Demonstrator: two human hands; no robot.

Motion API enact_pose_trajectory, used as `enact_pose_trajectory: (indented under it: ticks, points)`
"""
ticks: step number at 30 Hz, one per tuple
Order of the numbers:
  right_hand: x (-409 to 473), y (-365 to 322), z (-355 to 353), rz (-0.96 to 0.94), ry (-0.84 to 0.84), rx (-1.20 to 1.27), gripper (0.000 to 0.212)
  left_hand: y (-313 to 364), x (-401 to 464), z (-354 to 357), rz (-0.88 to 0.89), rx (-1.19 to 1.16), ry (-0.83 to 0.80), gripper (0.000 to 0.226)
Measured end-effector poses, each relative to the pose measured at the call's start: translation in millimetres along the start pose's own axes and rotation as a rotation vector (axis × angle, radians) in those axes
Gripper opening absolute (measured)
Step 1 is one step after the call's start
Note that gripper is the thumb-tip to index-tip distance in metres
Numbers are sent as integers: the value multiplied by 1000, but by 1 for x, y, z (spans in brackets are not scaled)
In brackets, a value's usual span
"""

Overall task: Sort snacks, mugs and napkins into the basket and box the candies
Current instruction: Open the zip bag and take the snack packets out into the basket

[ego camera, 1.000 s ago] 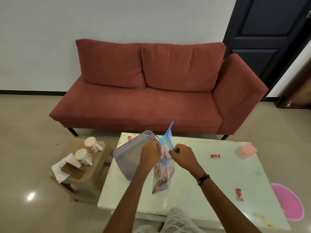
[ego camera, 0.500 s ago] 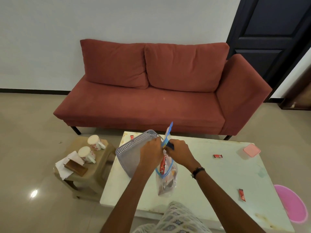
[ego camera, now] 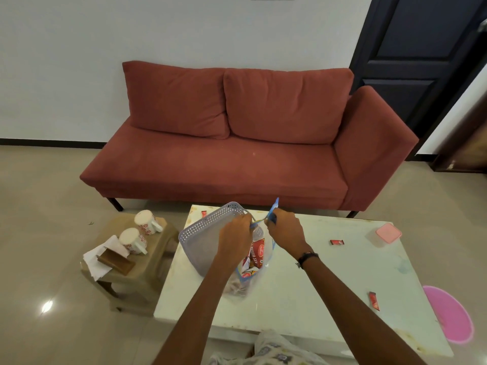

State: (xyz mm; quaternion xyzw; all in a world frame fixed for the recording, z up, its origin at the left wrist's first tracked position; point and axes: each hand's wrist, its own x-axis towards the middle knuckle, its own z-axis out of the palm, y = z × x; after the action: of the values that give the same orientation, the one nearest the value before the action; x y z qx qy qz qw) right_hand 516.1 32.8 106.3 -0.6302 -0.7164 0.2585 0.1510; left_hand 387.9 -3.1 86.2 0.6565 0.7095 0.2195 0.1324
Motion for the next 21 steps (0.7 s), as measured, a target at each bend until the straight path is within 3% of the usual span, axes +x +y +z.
enact_pose_trajectory:
  ticks: [3,6,10,17,21]
  points:
    - [-5,-8,3,-83,-14,25,13,-5,-1,-3,44,110,31,18]
    - [-11,-5,2,-110,-19,30,12,-10,-1,-3,30,73,37,21]
    - [-16,19,-13,36,31,-104,14,-21,-2,-5,-131,-101,112,23]
    - [-32,35,-19,196,27,-277,18,-7,-11,5,-180,-275,142,21]
    - [-48,25,-5,-55,241,-157,11,-6,-16,6,-193,-273,159,22]
